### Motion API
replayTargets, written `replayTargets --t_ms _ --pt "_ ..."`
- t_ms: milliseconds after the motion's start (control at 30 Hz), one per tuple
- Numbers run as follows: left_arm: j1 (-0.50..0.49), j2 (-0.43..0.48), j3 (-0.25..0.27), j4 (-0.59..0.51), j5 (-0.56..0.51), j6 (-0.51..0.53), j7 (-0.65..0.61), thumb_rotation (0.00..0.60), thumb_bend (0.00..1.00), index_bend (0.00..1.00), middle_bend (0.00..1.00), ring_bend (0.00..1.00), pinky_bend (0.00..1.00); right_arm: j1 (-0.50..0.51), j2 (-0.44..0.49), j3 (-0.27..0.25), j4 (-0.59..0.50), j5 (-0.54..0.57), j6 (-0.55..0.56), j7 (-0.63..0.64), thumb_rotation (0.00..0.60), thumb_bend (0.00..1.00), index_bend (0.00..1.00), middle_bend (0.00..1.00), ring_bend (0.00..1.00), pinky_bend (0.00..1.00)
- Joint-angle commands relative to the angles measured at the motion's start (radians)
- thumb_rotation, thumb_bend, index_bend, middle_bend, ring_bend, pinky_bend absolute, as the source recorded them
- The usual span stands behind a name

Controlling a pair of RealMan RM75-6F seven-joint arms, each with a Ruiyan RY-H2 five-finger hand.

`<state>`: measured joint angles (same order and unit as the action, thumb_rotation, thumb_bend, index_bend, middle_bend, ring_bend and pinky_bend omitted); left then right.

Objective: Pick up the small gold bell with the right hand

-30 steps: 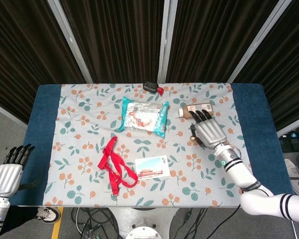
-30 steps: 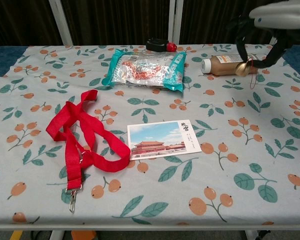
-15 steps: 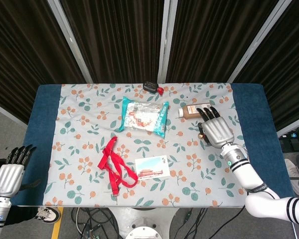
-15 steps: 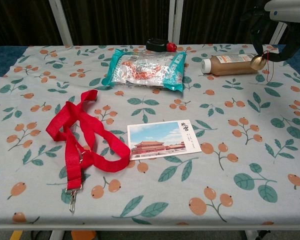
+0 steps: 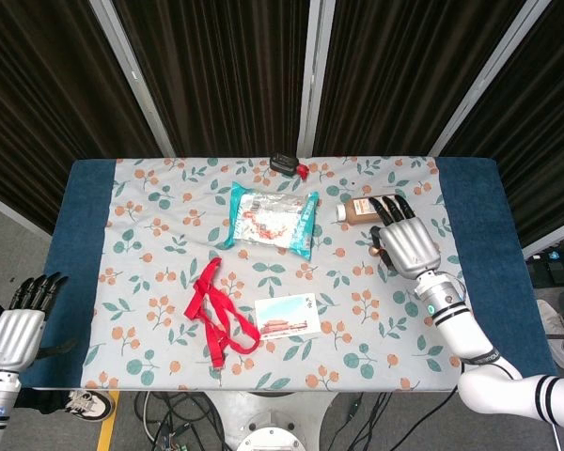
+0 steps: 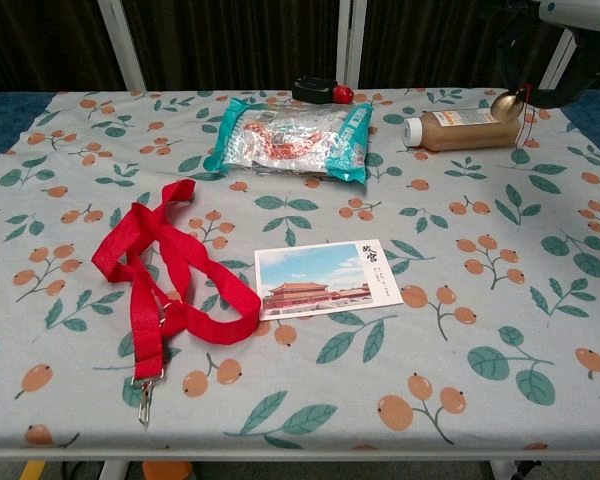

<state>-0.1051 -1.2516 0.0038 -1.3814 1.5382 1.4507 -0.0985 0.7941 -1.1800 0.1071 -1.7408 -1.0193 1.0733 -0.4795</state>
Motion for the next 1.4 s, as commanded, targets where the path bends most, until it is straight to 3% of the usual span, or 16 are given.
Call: replayTargets --t_ms 33,67,100,167,233,333,767,1167,1400 --pt "-0.001 0.000 0.001 -0.001 0.000 -0.003 0.001 0.600 0.01 0.07 0.03 0.00 0.04 -0.019 0.001 0.016 0.002 -0.041 -0.003 0.040 0.600 0.43 0.73 0.08 0.00 0.00" --pt "-0.002 -0.001 0.001 -0.001 0.001 -0.004 0.001 0.600 0.01 0.07 0.03 0.00 0.04 -0.019 -0.015 -0.003 0.057 -0.104 0.059 -0.064 0.600 0.43 0.73 0.09 0.00 0.00" --pt "-0.002 -0.002 0.001 -0.001 0.002 -0.004 0.001 0.600 0.01 0.07 0.03 0.00 0.04 -0.027 -0.032 -0.006 0.071 -0.110 0.079 -0.079 0.600 0.42 0.74 0.10 0.00 0.00" --pt "-0.002 -0.001 0.001 -0.001 0.002 -0.002 0.002 0.600 0.01 0.07 0.03 0.00 0.04 -0.044 -0.029 0.026 0.007 -0.026 0.027 0.038 0.600 0.41 0.74 0.10 0.00 0.00" --pt "-0.001 0.000 0.000 -0.002 0.000 -0.002 0.002 0.600 0.01 0.07 0.03 0.00 0.04 -0.036 -0.027 0.007 0.063 -0.082 0.066 -0.069 0.600 0.43 0.74 0.10 0.00 0.00" --pt "-0.002 0.000 0.001 -0.003 0.000 -0.003 0.003 0.600 0.01 0.07 0.03 0.00 0.04 -0.048 -0.018 0.015 0.010 -0.018 -0.002 0.010 0.600 0.41 0.75 0.10 0.00 0.00" --pt "0.000 -0.004 0.005 0.003 -0.003 -0.009 -0.002 0.600 0.01 0.07 0.03 0.00 0.04 -0.021 0.001 -0.063 0.010 0.077 -0.148 -0.110 0.600 0.38 0.74 0.09 0.00 0.00" --pt "0.003 -0.006 0.004 0.014 -0.003 -0.003 -0.015 0.600 0.00 0.07 0.03 0.00 0.04 0.020 -0.071 -0.097 0.069 0.201 -0.190 -0.200 0.600 0.35 0.73 0.09 0.00 0.00" --pt "0.005 -0.006 0.004 0.017 -0.004 -0.001 -0.019 0.600 0.01 0.07 0.03 0.00 0.04 0.027 -0.095 -0.107 0.089 0.211 -0.187 -0.209 0.600 0.31 0.72 0.09 0.00 0.00"
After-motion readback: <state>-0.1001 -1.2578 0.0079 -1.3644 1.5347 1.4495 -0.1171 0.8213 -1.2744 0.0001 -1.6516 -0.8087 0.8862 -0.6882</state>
